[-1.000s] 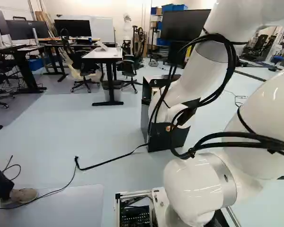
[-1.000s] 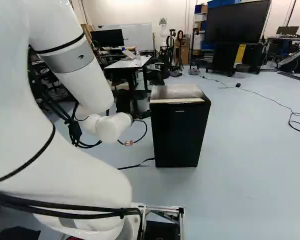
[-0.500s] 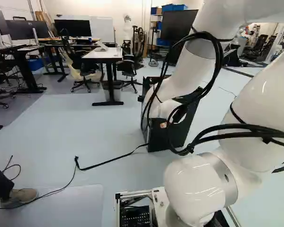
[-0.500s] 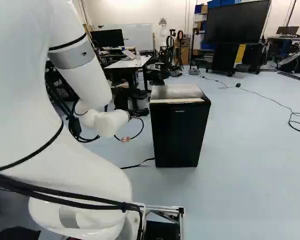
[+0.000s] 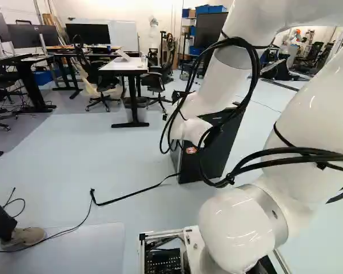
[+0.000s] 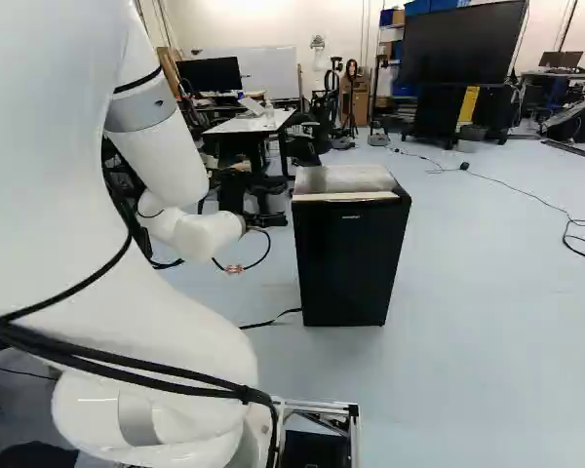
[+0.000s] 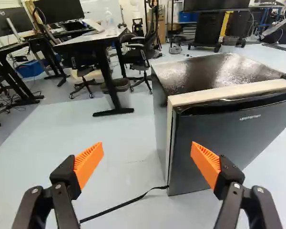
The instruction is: Open the fridge door
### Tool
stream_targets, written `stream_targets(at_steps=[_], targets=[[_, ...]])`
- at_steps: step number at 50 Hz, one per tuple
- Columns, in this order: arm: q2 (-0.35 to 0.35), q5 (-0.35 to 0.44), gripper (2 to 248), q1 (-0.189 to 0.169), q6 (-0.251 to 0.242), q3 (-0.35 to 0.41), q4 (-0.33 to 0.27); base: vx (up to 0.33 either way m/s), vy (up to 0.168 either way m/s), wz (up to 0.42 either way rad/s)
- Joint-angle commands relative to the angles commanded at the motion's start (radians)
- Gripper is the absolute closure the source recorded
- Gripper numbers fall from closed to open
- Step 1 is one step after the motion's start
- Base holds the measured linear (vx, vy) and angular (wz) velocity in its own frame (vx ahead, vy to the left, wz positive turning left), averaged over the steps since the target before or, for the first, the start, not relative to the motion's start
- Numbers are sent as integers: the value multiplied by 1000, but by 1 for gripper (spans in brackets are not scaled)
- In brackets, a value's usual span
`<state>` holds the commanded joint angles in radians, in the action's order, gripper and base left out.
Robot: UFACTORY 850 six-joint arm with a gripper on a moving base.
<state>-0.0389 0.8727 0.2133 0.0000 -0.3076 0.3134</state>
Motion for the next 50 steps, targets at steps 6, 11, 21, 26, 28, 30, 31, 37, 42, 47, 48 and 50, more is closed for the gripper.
stream_targets(at_steps=[6, 11, 21, 26, 28, 30, 31, 37, 42, 47, 48, 50], targets=[[9, 0, 3, 21, 0, -9, 50, 0, 0, 0], [19, 0, 3, 38, 0, -19, 92, 0, 0, 0], [44, 0, 3, 71, 0, -45, 177, 0, 0, 0], [59, 0, 3, 87, 0, -60, 219, 0, 0, 0], [65, 0, 3, 93, 0, -66, 236, 0, 0, 0], [71, 0, 3, 99, 0, -72, 253, 0, 0, 0], [74, 0, 3, 102, 0, -75, 262, 0, 0, 0], [92, 0, 3, 120, 0, -94, 313, 0, 0, 0], [107, 0, 3, 135, 0, -110, 356, 0, 0, 0], [121, 2, 3, 149, 0, -126, 400, 0, 0, 0], [124, 3, 3, 152, 0, -129, 409, 0, 0, 0], [130, 4, 3, 158, 0, -135, 426, 0, 0, 0]])
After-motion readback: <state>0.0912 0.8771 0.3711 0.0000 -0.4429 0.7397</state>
